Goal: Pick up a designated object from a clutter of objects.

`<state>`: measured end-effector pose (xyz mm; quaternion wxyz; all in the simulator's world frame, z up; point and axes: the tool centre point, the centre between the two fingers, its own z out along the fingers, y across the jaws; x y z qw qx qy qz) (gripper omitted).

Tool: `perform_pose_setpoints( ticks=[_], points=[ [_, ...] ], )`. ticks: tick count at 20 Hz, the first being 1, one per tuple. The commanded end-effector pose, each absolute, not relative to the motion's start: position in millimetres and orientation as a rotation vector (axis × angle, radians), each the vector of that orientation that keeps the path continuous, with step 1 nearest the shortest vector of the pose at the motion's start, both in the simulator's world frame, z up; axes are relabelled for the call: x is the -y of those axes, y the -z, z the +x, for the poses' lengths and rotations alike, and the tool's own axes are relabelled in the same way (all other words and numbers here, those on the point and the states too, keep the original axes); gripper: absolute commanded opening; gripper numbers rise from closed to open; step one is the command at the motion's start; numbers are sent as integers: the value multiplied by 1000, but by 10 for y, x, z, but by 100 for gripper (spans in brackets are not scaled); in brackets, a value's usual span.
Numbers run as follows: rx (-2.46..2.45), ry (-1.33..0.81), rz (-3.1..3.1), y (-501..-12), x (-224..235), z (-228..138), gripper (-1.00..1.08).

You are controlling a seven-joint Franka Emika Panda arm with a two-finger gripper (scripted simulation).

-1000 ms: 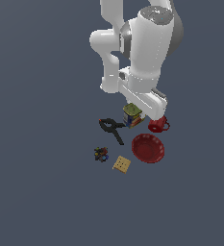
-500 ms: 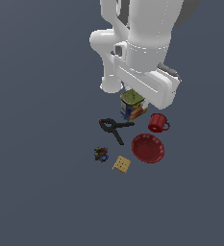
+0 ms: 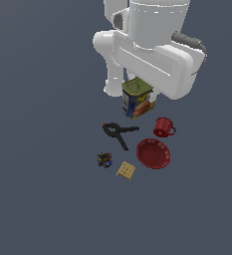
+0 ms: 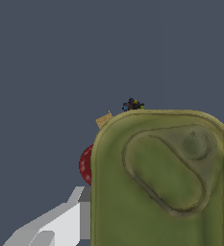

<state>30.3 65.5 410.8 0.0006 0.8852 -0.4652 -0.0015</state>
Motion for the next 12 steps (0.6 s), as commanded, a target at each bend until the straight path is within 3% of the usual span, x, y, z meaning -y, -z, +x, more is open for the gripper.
perform_pose_setpoints(
  ticks=[1,12],
  points=[
    [1461,0,2781,-4235,-637,356,-100],
    [1461,0,2781,-4431,-603,458,-100]
  ],
)
